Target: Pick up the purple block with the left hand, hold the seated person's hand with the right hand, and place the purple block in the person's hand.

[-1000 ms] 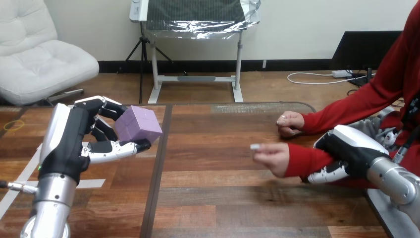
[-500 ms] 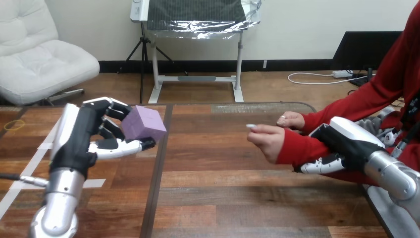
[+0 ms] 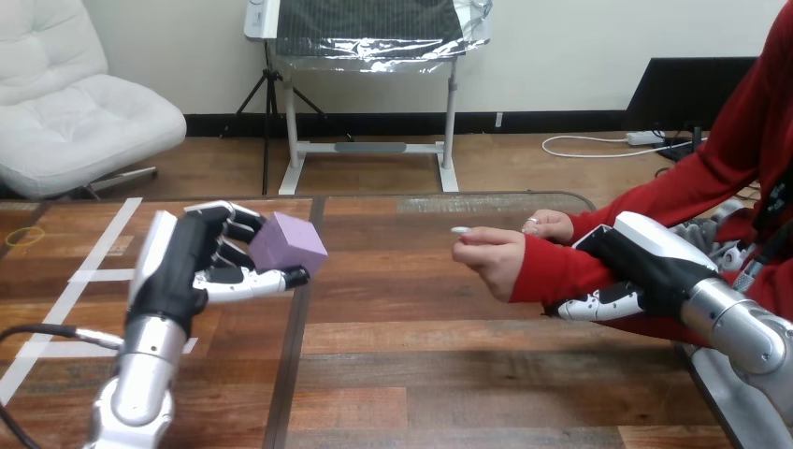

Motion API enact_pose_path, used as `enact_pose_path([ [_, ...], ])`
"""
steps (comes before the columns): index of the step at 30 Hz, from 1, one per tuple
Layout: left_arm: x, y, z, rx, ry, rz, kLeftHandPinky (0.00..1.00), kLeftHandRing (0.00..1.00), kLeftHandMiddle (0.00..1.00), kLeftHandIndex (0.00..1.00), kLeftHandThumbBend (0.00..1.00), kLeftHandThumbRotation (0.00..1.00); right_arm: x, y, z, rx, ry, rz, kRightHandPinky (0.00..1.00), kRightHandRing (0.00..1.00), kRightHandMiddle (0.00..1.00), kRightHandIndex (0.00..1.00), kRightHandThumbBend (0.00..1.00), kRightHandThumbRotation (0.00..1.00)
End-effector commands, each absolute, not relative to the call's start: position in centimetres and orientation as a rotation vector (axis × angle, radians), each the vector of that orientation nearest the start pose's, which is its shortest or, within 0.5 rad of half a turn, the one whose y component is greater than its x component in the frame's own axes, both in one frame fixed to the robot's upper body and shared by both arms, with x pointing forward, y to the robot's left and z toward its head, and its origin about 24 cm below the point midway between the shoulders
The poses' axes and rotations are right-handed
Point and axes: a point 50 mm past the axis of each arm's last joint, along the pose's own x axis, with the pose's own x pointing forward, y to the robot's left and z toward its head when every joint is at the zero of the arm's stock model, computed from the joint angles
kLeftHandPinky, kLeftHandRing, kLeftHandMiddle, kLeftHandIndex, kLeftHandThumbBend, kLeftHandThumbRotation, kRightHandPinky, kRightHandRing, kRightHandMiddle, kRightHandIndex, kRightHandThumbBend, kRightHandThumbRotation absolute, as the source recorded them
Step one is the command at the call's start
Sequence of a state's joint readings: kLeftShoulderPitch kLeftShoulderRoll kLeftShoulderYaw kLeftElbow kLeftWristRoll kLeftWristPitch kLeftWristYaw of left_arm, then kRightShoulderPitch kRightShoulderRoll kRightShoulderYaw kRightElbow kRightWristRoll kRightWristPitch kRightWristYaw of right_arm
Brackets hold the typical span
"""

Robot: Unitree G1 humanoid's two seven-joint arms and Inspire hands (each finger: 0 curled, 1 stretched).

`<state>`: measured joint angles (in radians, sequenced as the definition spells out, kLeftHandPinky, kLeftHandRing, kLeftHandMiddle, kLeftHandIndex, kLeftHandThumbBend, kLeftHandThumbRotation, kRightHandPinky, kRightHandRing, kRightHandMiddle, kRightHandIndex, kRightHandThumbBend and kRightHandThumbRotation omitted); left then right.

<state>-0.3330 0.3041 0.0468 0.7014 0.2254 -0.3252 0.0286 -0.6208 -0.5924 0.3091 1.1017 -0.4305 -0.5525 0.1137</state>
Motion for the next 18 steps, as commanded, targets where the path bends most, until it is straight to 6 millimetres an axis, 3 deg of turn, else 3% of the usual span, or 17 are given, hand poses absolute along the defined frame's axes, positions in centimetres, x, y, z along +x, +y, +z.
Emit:
enact_pose_path([
  [1,33.1,20.7,4.1,0.467,-0.043,-0.001,0.37,0.42,0.45,0.46,0.69,0.0,34.0,-24.1,6.3,-1.015,-0.025,0.386,0.16,0.21,0.27,0.31,0.51,0.27],
  [18,35.0,18.3,3.3,0.368,0.05,0.003,0.41,0.45,0.47,0.47,0.69,0.0,34.0,-23.5,6.9,-1.01,-0.067,0.41,0.17,0.22,0.28,0.3,0.53,0.33],
])
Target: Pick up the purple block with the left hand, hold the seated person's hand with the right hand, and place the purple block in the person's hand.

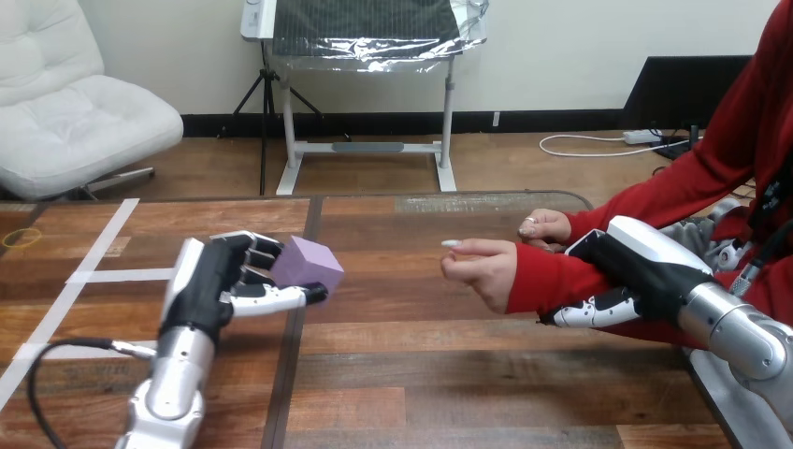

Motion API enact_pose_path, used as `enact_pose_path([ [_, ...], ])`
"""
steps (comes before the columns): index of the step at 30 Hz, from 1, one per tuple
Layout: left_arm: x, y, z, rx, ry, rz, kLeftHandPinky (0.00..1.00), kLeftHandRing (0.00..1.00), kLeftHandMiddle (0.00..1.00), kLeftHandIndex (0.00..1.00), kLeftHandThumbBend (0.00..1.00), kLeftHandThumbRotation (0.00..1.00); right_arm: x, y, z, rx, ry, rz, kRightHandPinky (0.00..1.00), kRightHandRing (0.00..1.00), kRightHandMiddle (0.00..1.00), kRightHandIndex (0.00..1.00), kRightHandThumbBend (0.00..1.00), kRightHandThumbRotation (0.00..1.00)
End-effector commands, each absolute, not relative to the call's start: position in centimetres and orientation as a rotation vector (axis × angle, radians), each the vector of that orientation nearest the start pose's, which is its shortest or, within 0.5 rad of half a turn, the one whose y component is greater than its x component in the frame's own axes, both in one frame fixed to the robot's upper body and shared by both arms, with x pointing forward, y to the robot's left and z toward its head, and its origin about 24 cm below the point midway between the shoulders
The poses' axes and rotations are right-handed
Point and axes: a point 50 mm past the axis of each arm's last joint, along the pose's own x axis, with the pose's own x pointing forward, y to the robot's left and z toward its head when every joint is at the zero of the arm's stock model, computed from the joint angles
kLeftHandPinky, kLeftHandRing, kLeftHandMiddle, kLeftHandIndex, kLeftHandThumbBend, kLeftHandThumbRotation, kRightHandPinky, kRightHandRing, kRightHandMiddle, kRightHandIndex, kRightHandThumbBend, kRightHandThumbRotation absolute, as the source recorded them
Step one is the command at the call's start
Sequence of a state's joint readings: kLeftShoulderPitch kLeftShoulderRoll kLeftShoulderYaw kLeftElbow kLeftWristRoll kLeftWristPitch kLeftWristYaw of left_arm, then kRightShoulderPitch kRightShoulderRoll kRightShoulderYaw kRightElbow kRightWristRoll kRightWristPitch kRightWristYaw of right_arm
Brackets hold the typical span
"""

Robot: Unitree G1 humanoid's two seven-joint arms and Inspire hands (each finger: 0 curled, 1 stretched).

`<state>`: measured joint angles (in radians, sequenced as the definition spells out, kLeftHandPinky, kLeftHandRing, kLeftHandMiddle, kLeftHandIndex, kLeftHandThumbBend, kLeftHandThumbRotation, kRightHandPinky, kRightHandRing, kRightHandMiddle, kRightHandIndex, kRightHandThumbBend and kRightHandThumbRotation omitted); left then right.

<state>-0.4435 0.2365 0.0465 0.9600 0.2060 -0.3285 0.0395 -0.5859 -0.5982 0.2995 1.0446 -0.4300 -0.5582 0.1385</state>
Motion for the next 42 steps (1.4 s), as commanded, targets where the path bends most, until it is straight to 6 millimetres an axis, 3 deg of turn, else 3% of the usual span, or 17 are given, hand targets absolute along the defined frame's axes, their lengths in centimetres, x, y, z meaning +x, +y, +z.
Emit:
enact_pose_path([
  [1,35.1,18.2,3.2,0.366,0.052,0.003,0.41,0.45,0.47,0.47,0.69,0.0,34.0,-23.5,6.9,-1.01,-0.068,0.41,0.18,0.22,0.28,0.3,0.53,0.33],
  [42,36.4,10.8,4.6,0.179,0.002,-0.125,0.41,0.44,0.46,0.47,0.69,0.0,33.7,-21.7,7.6,-0.988,-0.132,0.447,0.17,0.21,0.27,0.3,0.54,0.36],
])
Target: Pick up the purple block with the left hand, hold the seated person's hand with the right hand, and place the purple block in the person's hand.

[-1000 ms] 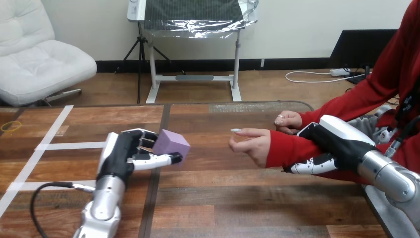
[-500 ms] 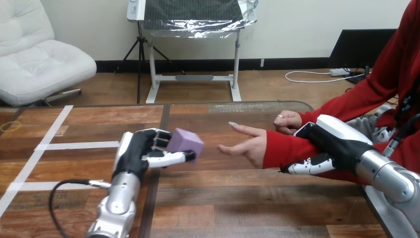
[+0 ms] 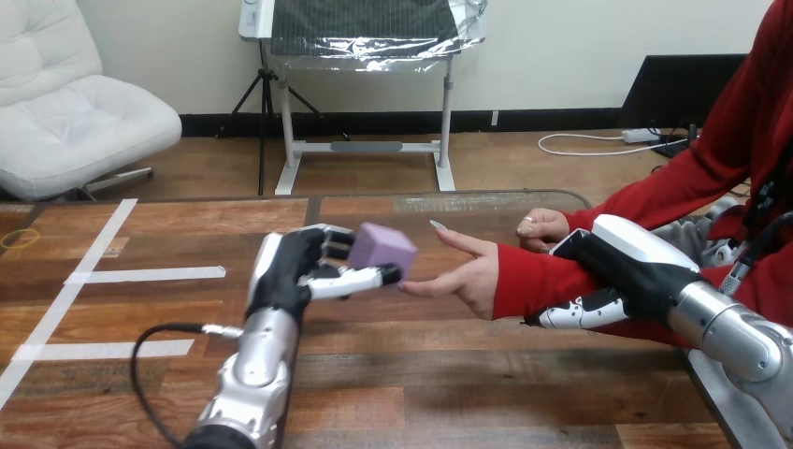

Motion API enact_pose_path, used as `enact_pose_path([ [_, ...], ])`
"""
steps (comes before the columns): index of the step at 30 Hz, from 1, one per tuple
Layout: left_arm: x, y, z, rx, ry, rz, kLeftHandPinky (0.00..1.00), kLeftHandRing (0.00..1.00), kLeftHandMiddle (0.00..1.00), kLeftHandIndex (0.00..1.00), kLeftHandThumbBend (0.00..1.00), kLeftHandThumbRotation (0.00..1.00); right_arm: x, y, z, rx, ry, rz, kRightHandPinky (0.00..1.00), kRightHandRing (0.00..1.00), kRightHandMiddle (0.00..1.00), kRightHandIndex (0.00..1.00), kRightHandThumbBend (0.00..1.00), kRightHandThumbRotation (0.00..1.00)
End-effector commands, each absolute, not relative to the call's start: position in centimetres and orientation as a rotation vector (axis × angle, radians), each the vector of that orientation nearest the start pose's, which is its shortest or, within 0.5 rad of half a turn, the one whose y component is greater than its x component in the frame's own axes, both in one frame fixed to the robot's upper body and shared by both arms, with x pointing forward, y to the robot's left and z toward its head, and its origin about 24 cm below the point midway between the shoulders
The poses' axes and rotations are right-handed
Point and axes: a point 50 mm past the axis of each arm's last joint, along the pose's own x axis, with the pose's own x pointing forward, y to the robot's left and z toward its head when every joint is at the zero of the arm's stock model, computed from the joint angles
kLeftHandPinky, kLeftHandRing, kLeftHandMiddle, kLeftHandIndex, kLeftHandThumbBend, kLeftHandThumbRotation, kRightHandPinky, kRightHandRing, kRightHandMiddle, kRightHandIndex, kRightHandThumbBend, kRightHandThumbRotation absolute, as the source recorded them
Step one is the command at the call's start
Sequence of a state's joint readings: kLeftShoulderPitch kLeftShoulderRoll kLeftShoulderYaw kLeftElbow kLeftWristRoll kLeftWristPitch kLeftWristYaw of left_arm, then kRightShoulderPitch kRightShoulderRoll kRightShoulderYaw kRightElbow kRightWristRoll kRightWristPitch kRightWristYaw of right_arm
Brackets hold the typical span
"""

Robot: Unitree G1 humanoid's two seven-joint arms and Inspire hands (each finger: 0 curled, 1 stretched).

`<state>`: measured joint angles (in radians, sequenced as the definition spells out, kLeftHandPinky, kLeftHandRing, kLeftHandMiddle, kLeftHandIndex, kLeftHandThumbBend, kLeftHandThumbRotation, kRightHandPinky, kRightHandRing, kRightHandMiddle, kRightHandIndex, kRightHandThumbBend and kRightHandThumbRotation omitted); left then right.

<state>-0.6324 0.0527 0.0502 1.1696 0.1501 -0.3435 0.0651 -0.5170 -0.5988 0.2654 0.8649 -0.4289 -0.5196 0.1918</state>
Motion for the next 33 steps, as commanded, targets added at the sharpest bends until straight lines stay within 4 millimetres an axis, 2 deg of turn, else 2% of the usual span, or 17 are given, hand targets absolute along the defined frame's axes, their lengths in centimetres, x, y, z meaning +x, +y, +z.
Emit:
enact_pose_path([
  [1,36.4,10.6,4.6,0.178,-0.003,-0.128,0.41,0.44,0.46,0.47,0.69,0.0,33.7,-21.7,7.7,-0.989,-0.132,0.448,0.17,0.21,0.27,0.29,0.54,0.36],
  [19,36.2,8.6,5.7,0.113,-0.094,-0.192,0.41,0.43,0.45,0.46,0.68,0.0,33.7,-21.2,7.6,-0.977,-0.128,0.453,0.16,0.2,0.26,0.27,0.55,0.36],
  [33,36.2,7.4,6.0,0.1,-0.1,-0.237,0.4,0.42,0.45,0.46,0.66,0.0,33.8,-20.6,7.6,-0.977,-0.125,0.46,0.17,0.21,0.26,0.27,0.55,0.38],
])
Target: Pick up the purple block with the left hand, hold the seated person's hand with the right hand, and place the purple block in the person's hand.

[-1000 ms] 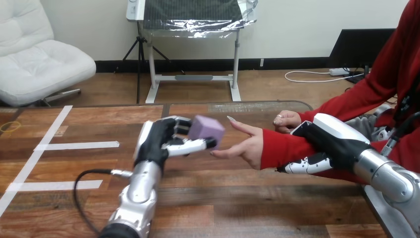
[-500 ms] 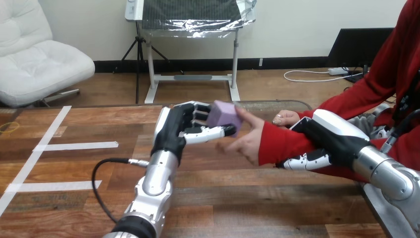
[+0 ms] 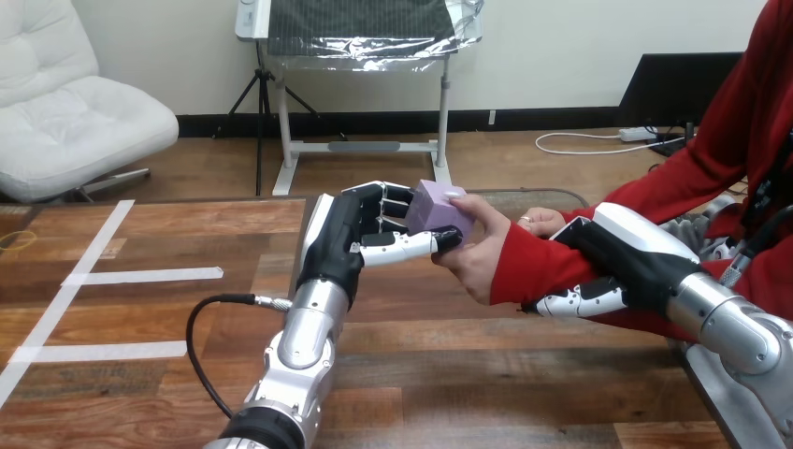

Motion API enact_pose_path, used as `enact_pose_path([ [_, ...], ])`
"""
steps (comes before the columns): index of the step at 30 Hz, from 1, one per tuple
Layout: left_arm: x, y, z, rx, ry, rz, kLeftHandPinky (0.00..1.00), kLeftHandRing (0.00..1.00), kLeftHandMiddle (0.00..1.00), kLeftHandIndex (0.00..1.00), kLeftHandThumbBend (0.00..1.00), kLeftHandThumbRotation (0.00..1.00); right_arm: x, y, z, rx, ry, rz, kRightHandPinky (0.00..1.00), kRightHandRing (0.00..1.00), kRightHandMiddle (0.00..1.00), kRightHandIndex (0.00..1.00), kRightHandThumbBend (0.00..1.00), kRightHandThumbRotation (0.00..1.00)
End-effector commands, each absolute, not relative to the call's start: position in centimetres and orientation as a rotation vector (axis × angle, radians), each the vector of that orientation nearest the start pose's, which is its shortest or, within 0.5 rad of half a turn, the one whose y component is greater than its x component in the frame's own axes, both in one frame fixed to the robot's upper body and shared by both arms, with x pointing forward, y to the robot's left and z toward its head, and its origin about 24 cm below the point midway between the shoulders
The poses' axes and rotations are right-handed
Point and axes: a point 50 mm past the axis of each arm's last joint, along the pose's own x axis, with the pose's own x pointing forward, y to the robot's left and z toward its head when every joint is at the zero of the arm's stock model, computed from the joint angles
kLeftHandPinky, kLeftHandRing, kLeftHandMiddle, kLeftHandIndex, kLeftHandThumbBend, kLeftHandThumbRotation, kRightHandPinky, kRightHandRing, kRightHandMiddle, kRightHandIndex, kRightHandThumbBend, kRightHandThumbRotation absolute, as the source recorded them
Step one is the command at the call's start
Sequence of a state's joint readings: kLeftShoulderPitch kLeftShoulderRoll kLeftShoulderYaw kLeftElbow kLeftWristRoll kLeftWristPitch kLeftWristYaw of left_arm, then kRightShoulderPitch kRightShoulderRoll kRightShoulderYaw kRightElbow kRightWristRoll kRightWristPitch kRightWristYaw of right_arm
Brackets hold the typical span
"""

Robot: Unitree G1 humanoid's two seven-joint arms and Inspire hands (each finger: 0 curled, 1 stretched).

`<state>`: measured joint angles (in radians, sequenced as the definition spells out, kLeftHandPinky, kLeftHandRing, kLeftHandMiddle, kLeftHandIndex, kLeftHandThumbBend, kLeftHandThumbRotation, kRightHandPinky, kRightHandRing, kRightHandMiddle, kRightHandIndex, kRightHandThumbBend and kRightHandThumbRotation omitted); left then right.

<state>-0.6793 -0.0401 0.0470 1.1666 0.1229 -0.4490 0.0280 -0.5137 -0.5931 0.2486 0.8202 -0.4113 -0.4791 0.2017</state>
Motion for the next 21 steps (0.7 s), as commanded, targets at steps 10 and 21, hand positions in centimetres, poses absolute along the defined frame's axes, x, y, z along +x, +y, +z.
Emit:
enact_pose_path([
  [10,36.11,6.91,5.98,0.101,-0.089,-0.288,0.39,0.41,0.44,0.45,0.65,0.0,33.9,-20.32,7.54,-0.974,-0.123,0.46,0.17,0.21,0.26,0.27,0.55,0.39],
  [21,35.83,7.04,5.42,0.131,-0.068,-0.318,0.38,0.41,0.44,0.45,0.68,0.0,33.95,-20.32,7.57,-0.968,-0.119,0.455,0.18,0.21,0.27,0.27,0.55,0.42],
])
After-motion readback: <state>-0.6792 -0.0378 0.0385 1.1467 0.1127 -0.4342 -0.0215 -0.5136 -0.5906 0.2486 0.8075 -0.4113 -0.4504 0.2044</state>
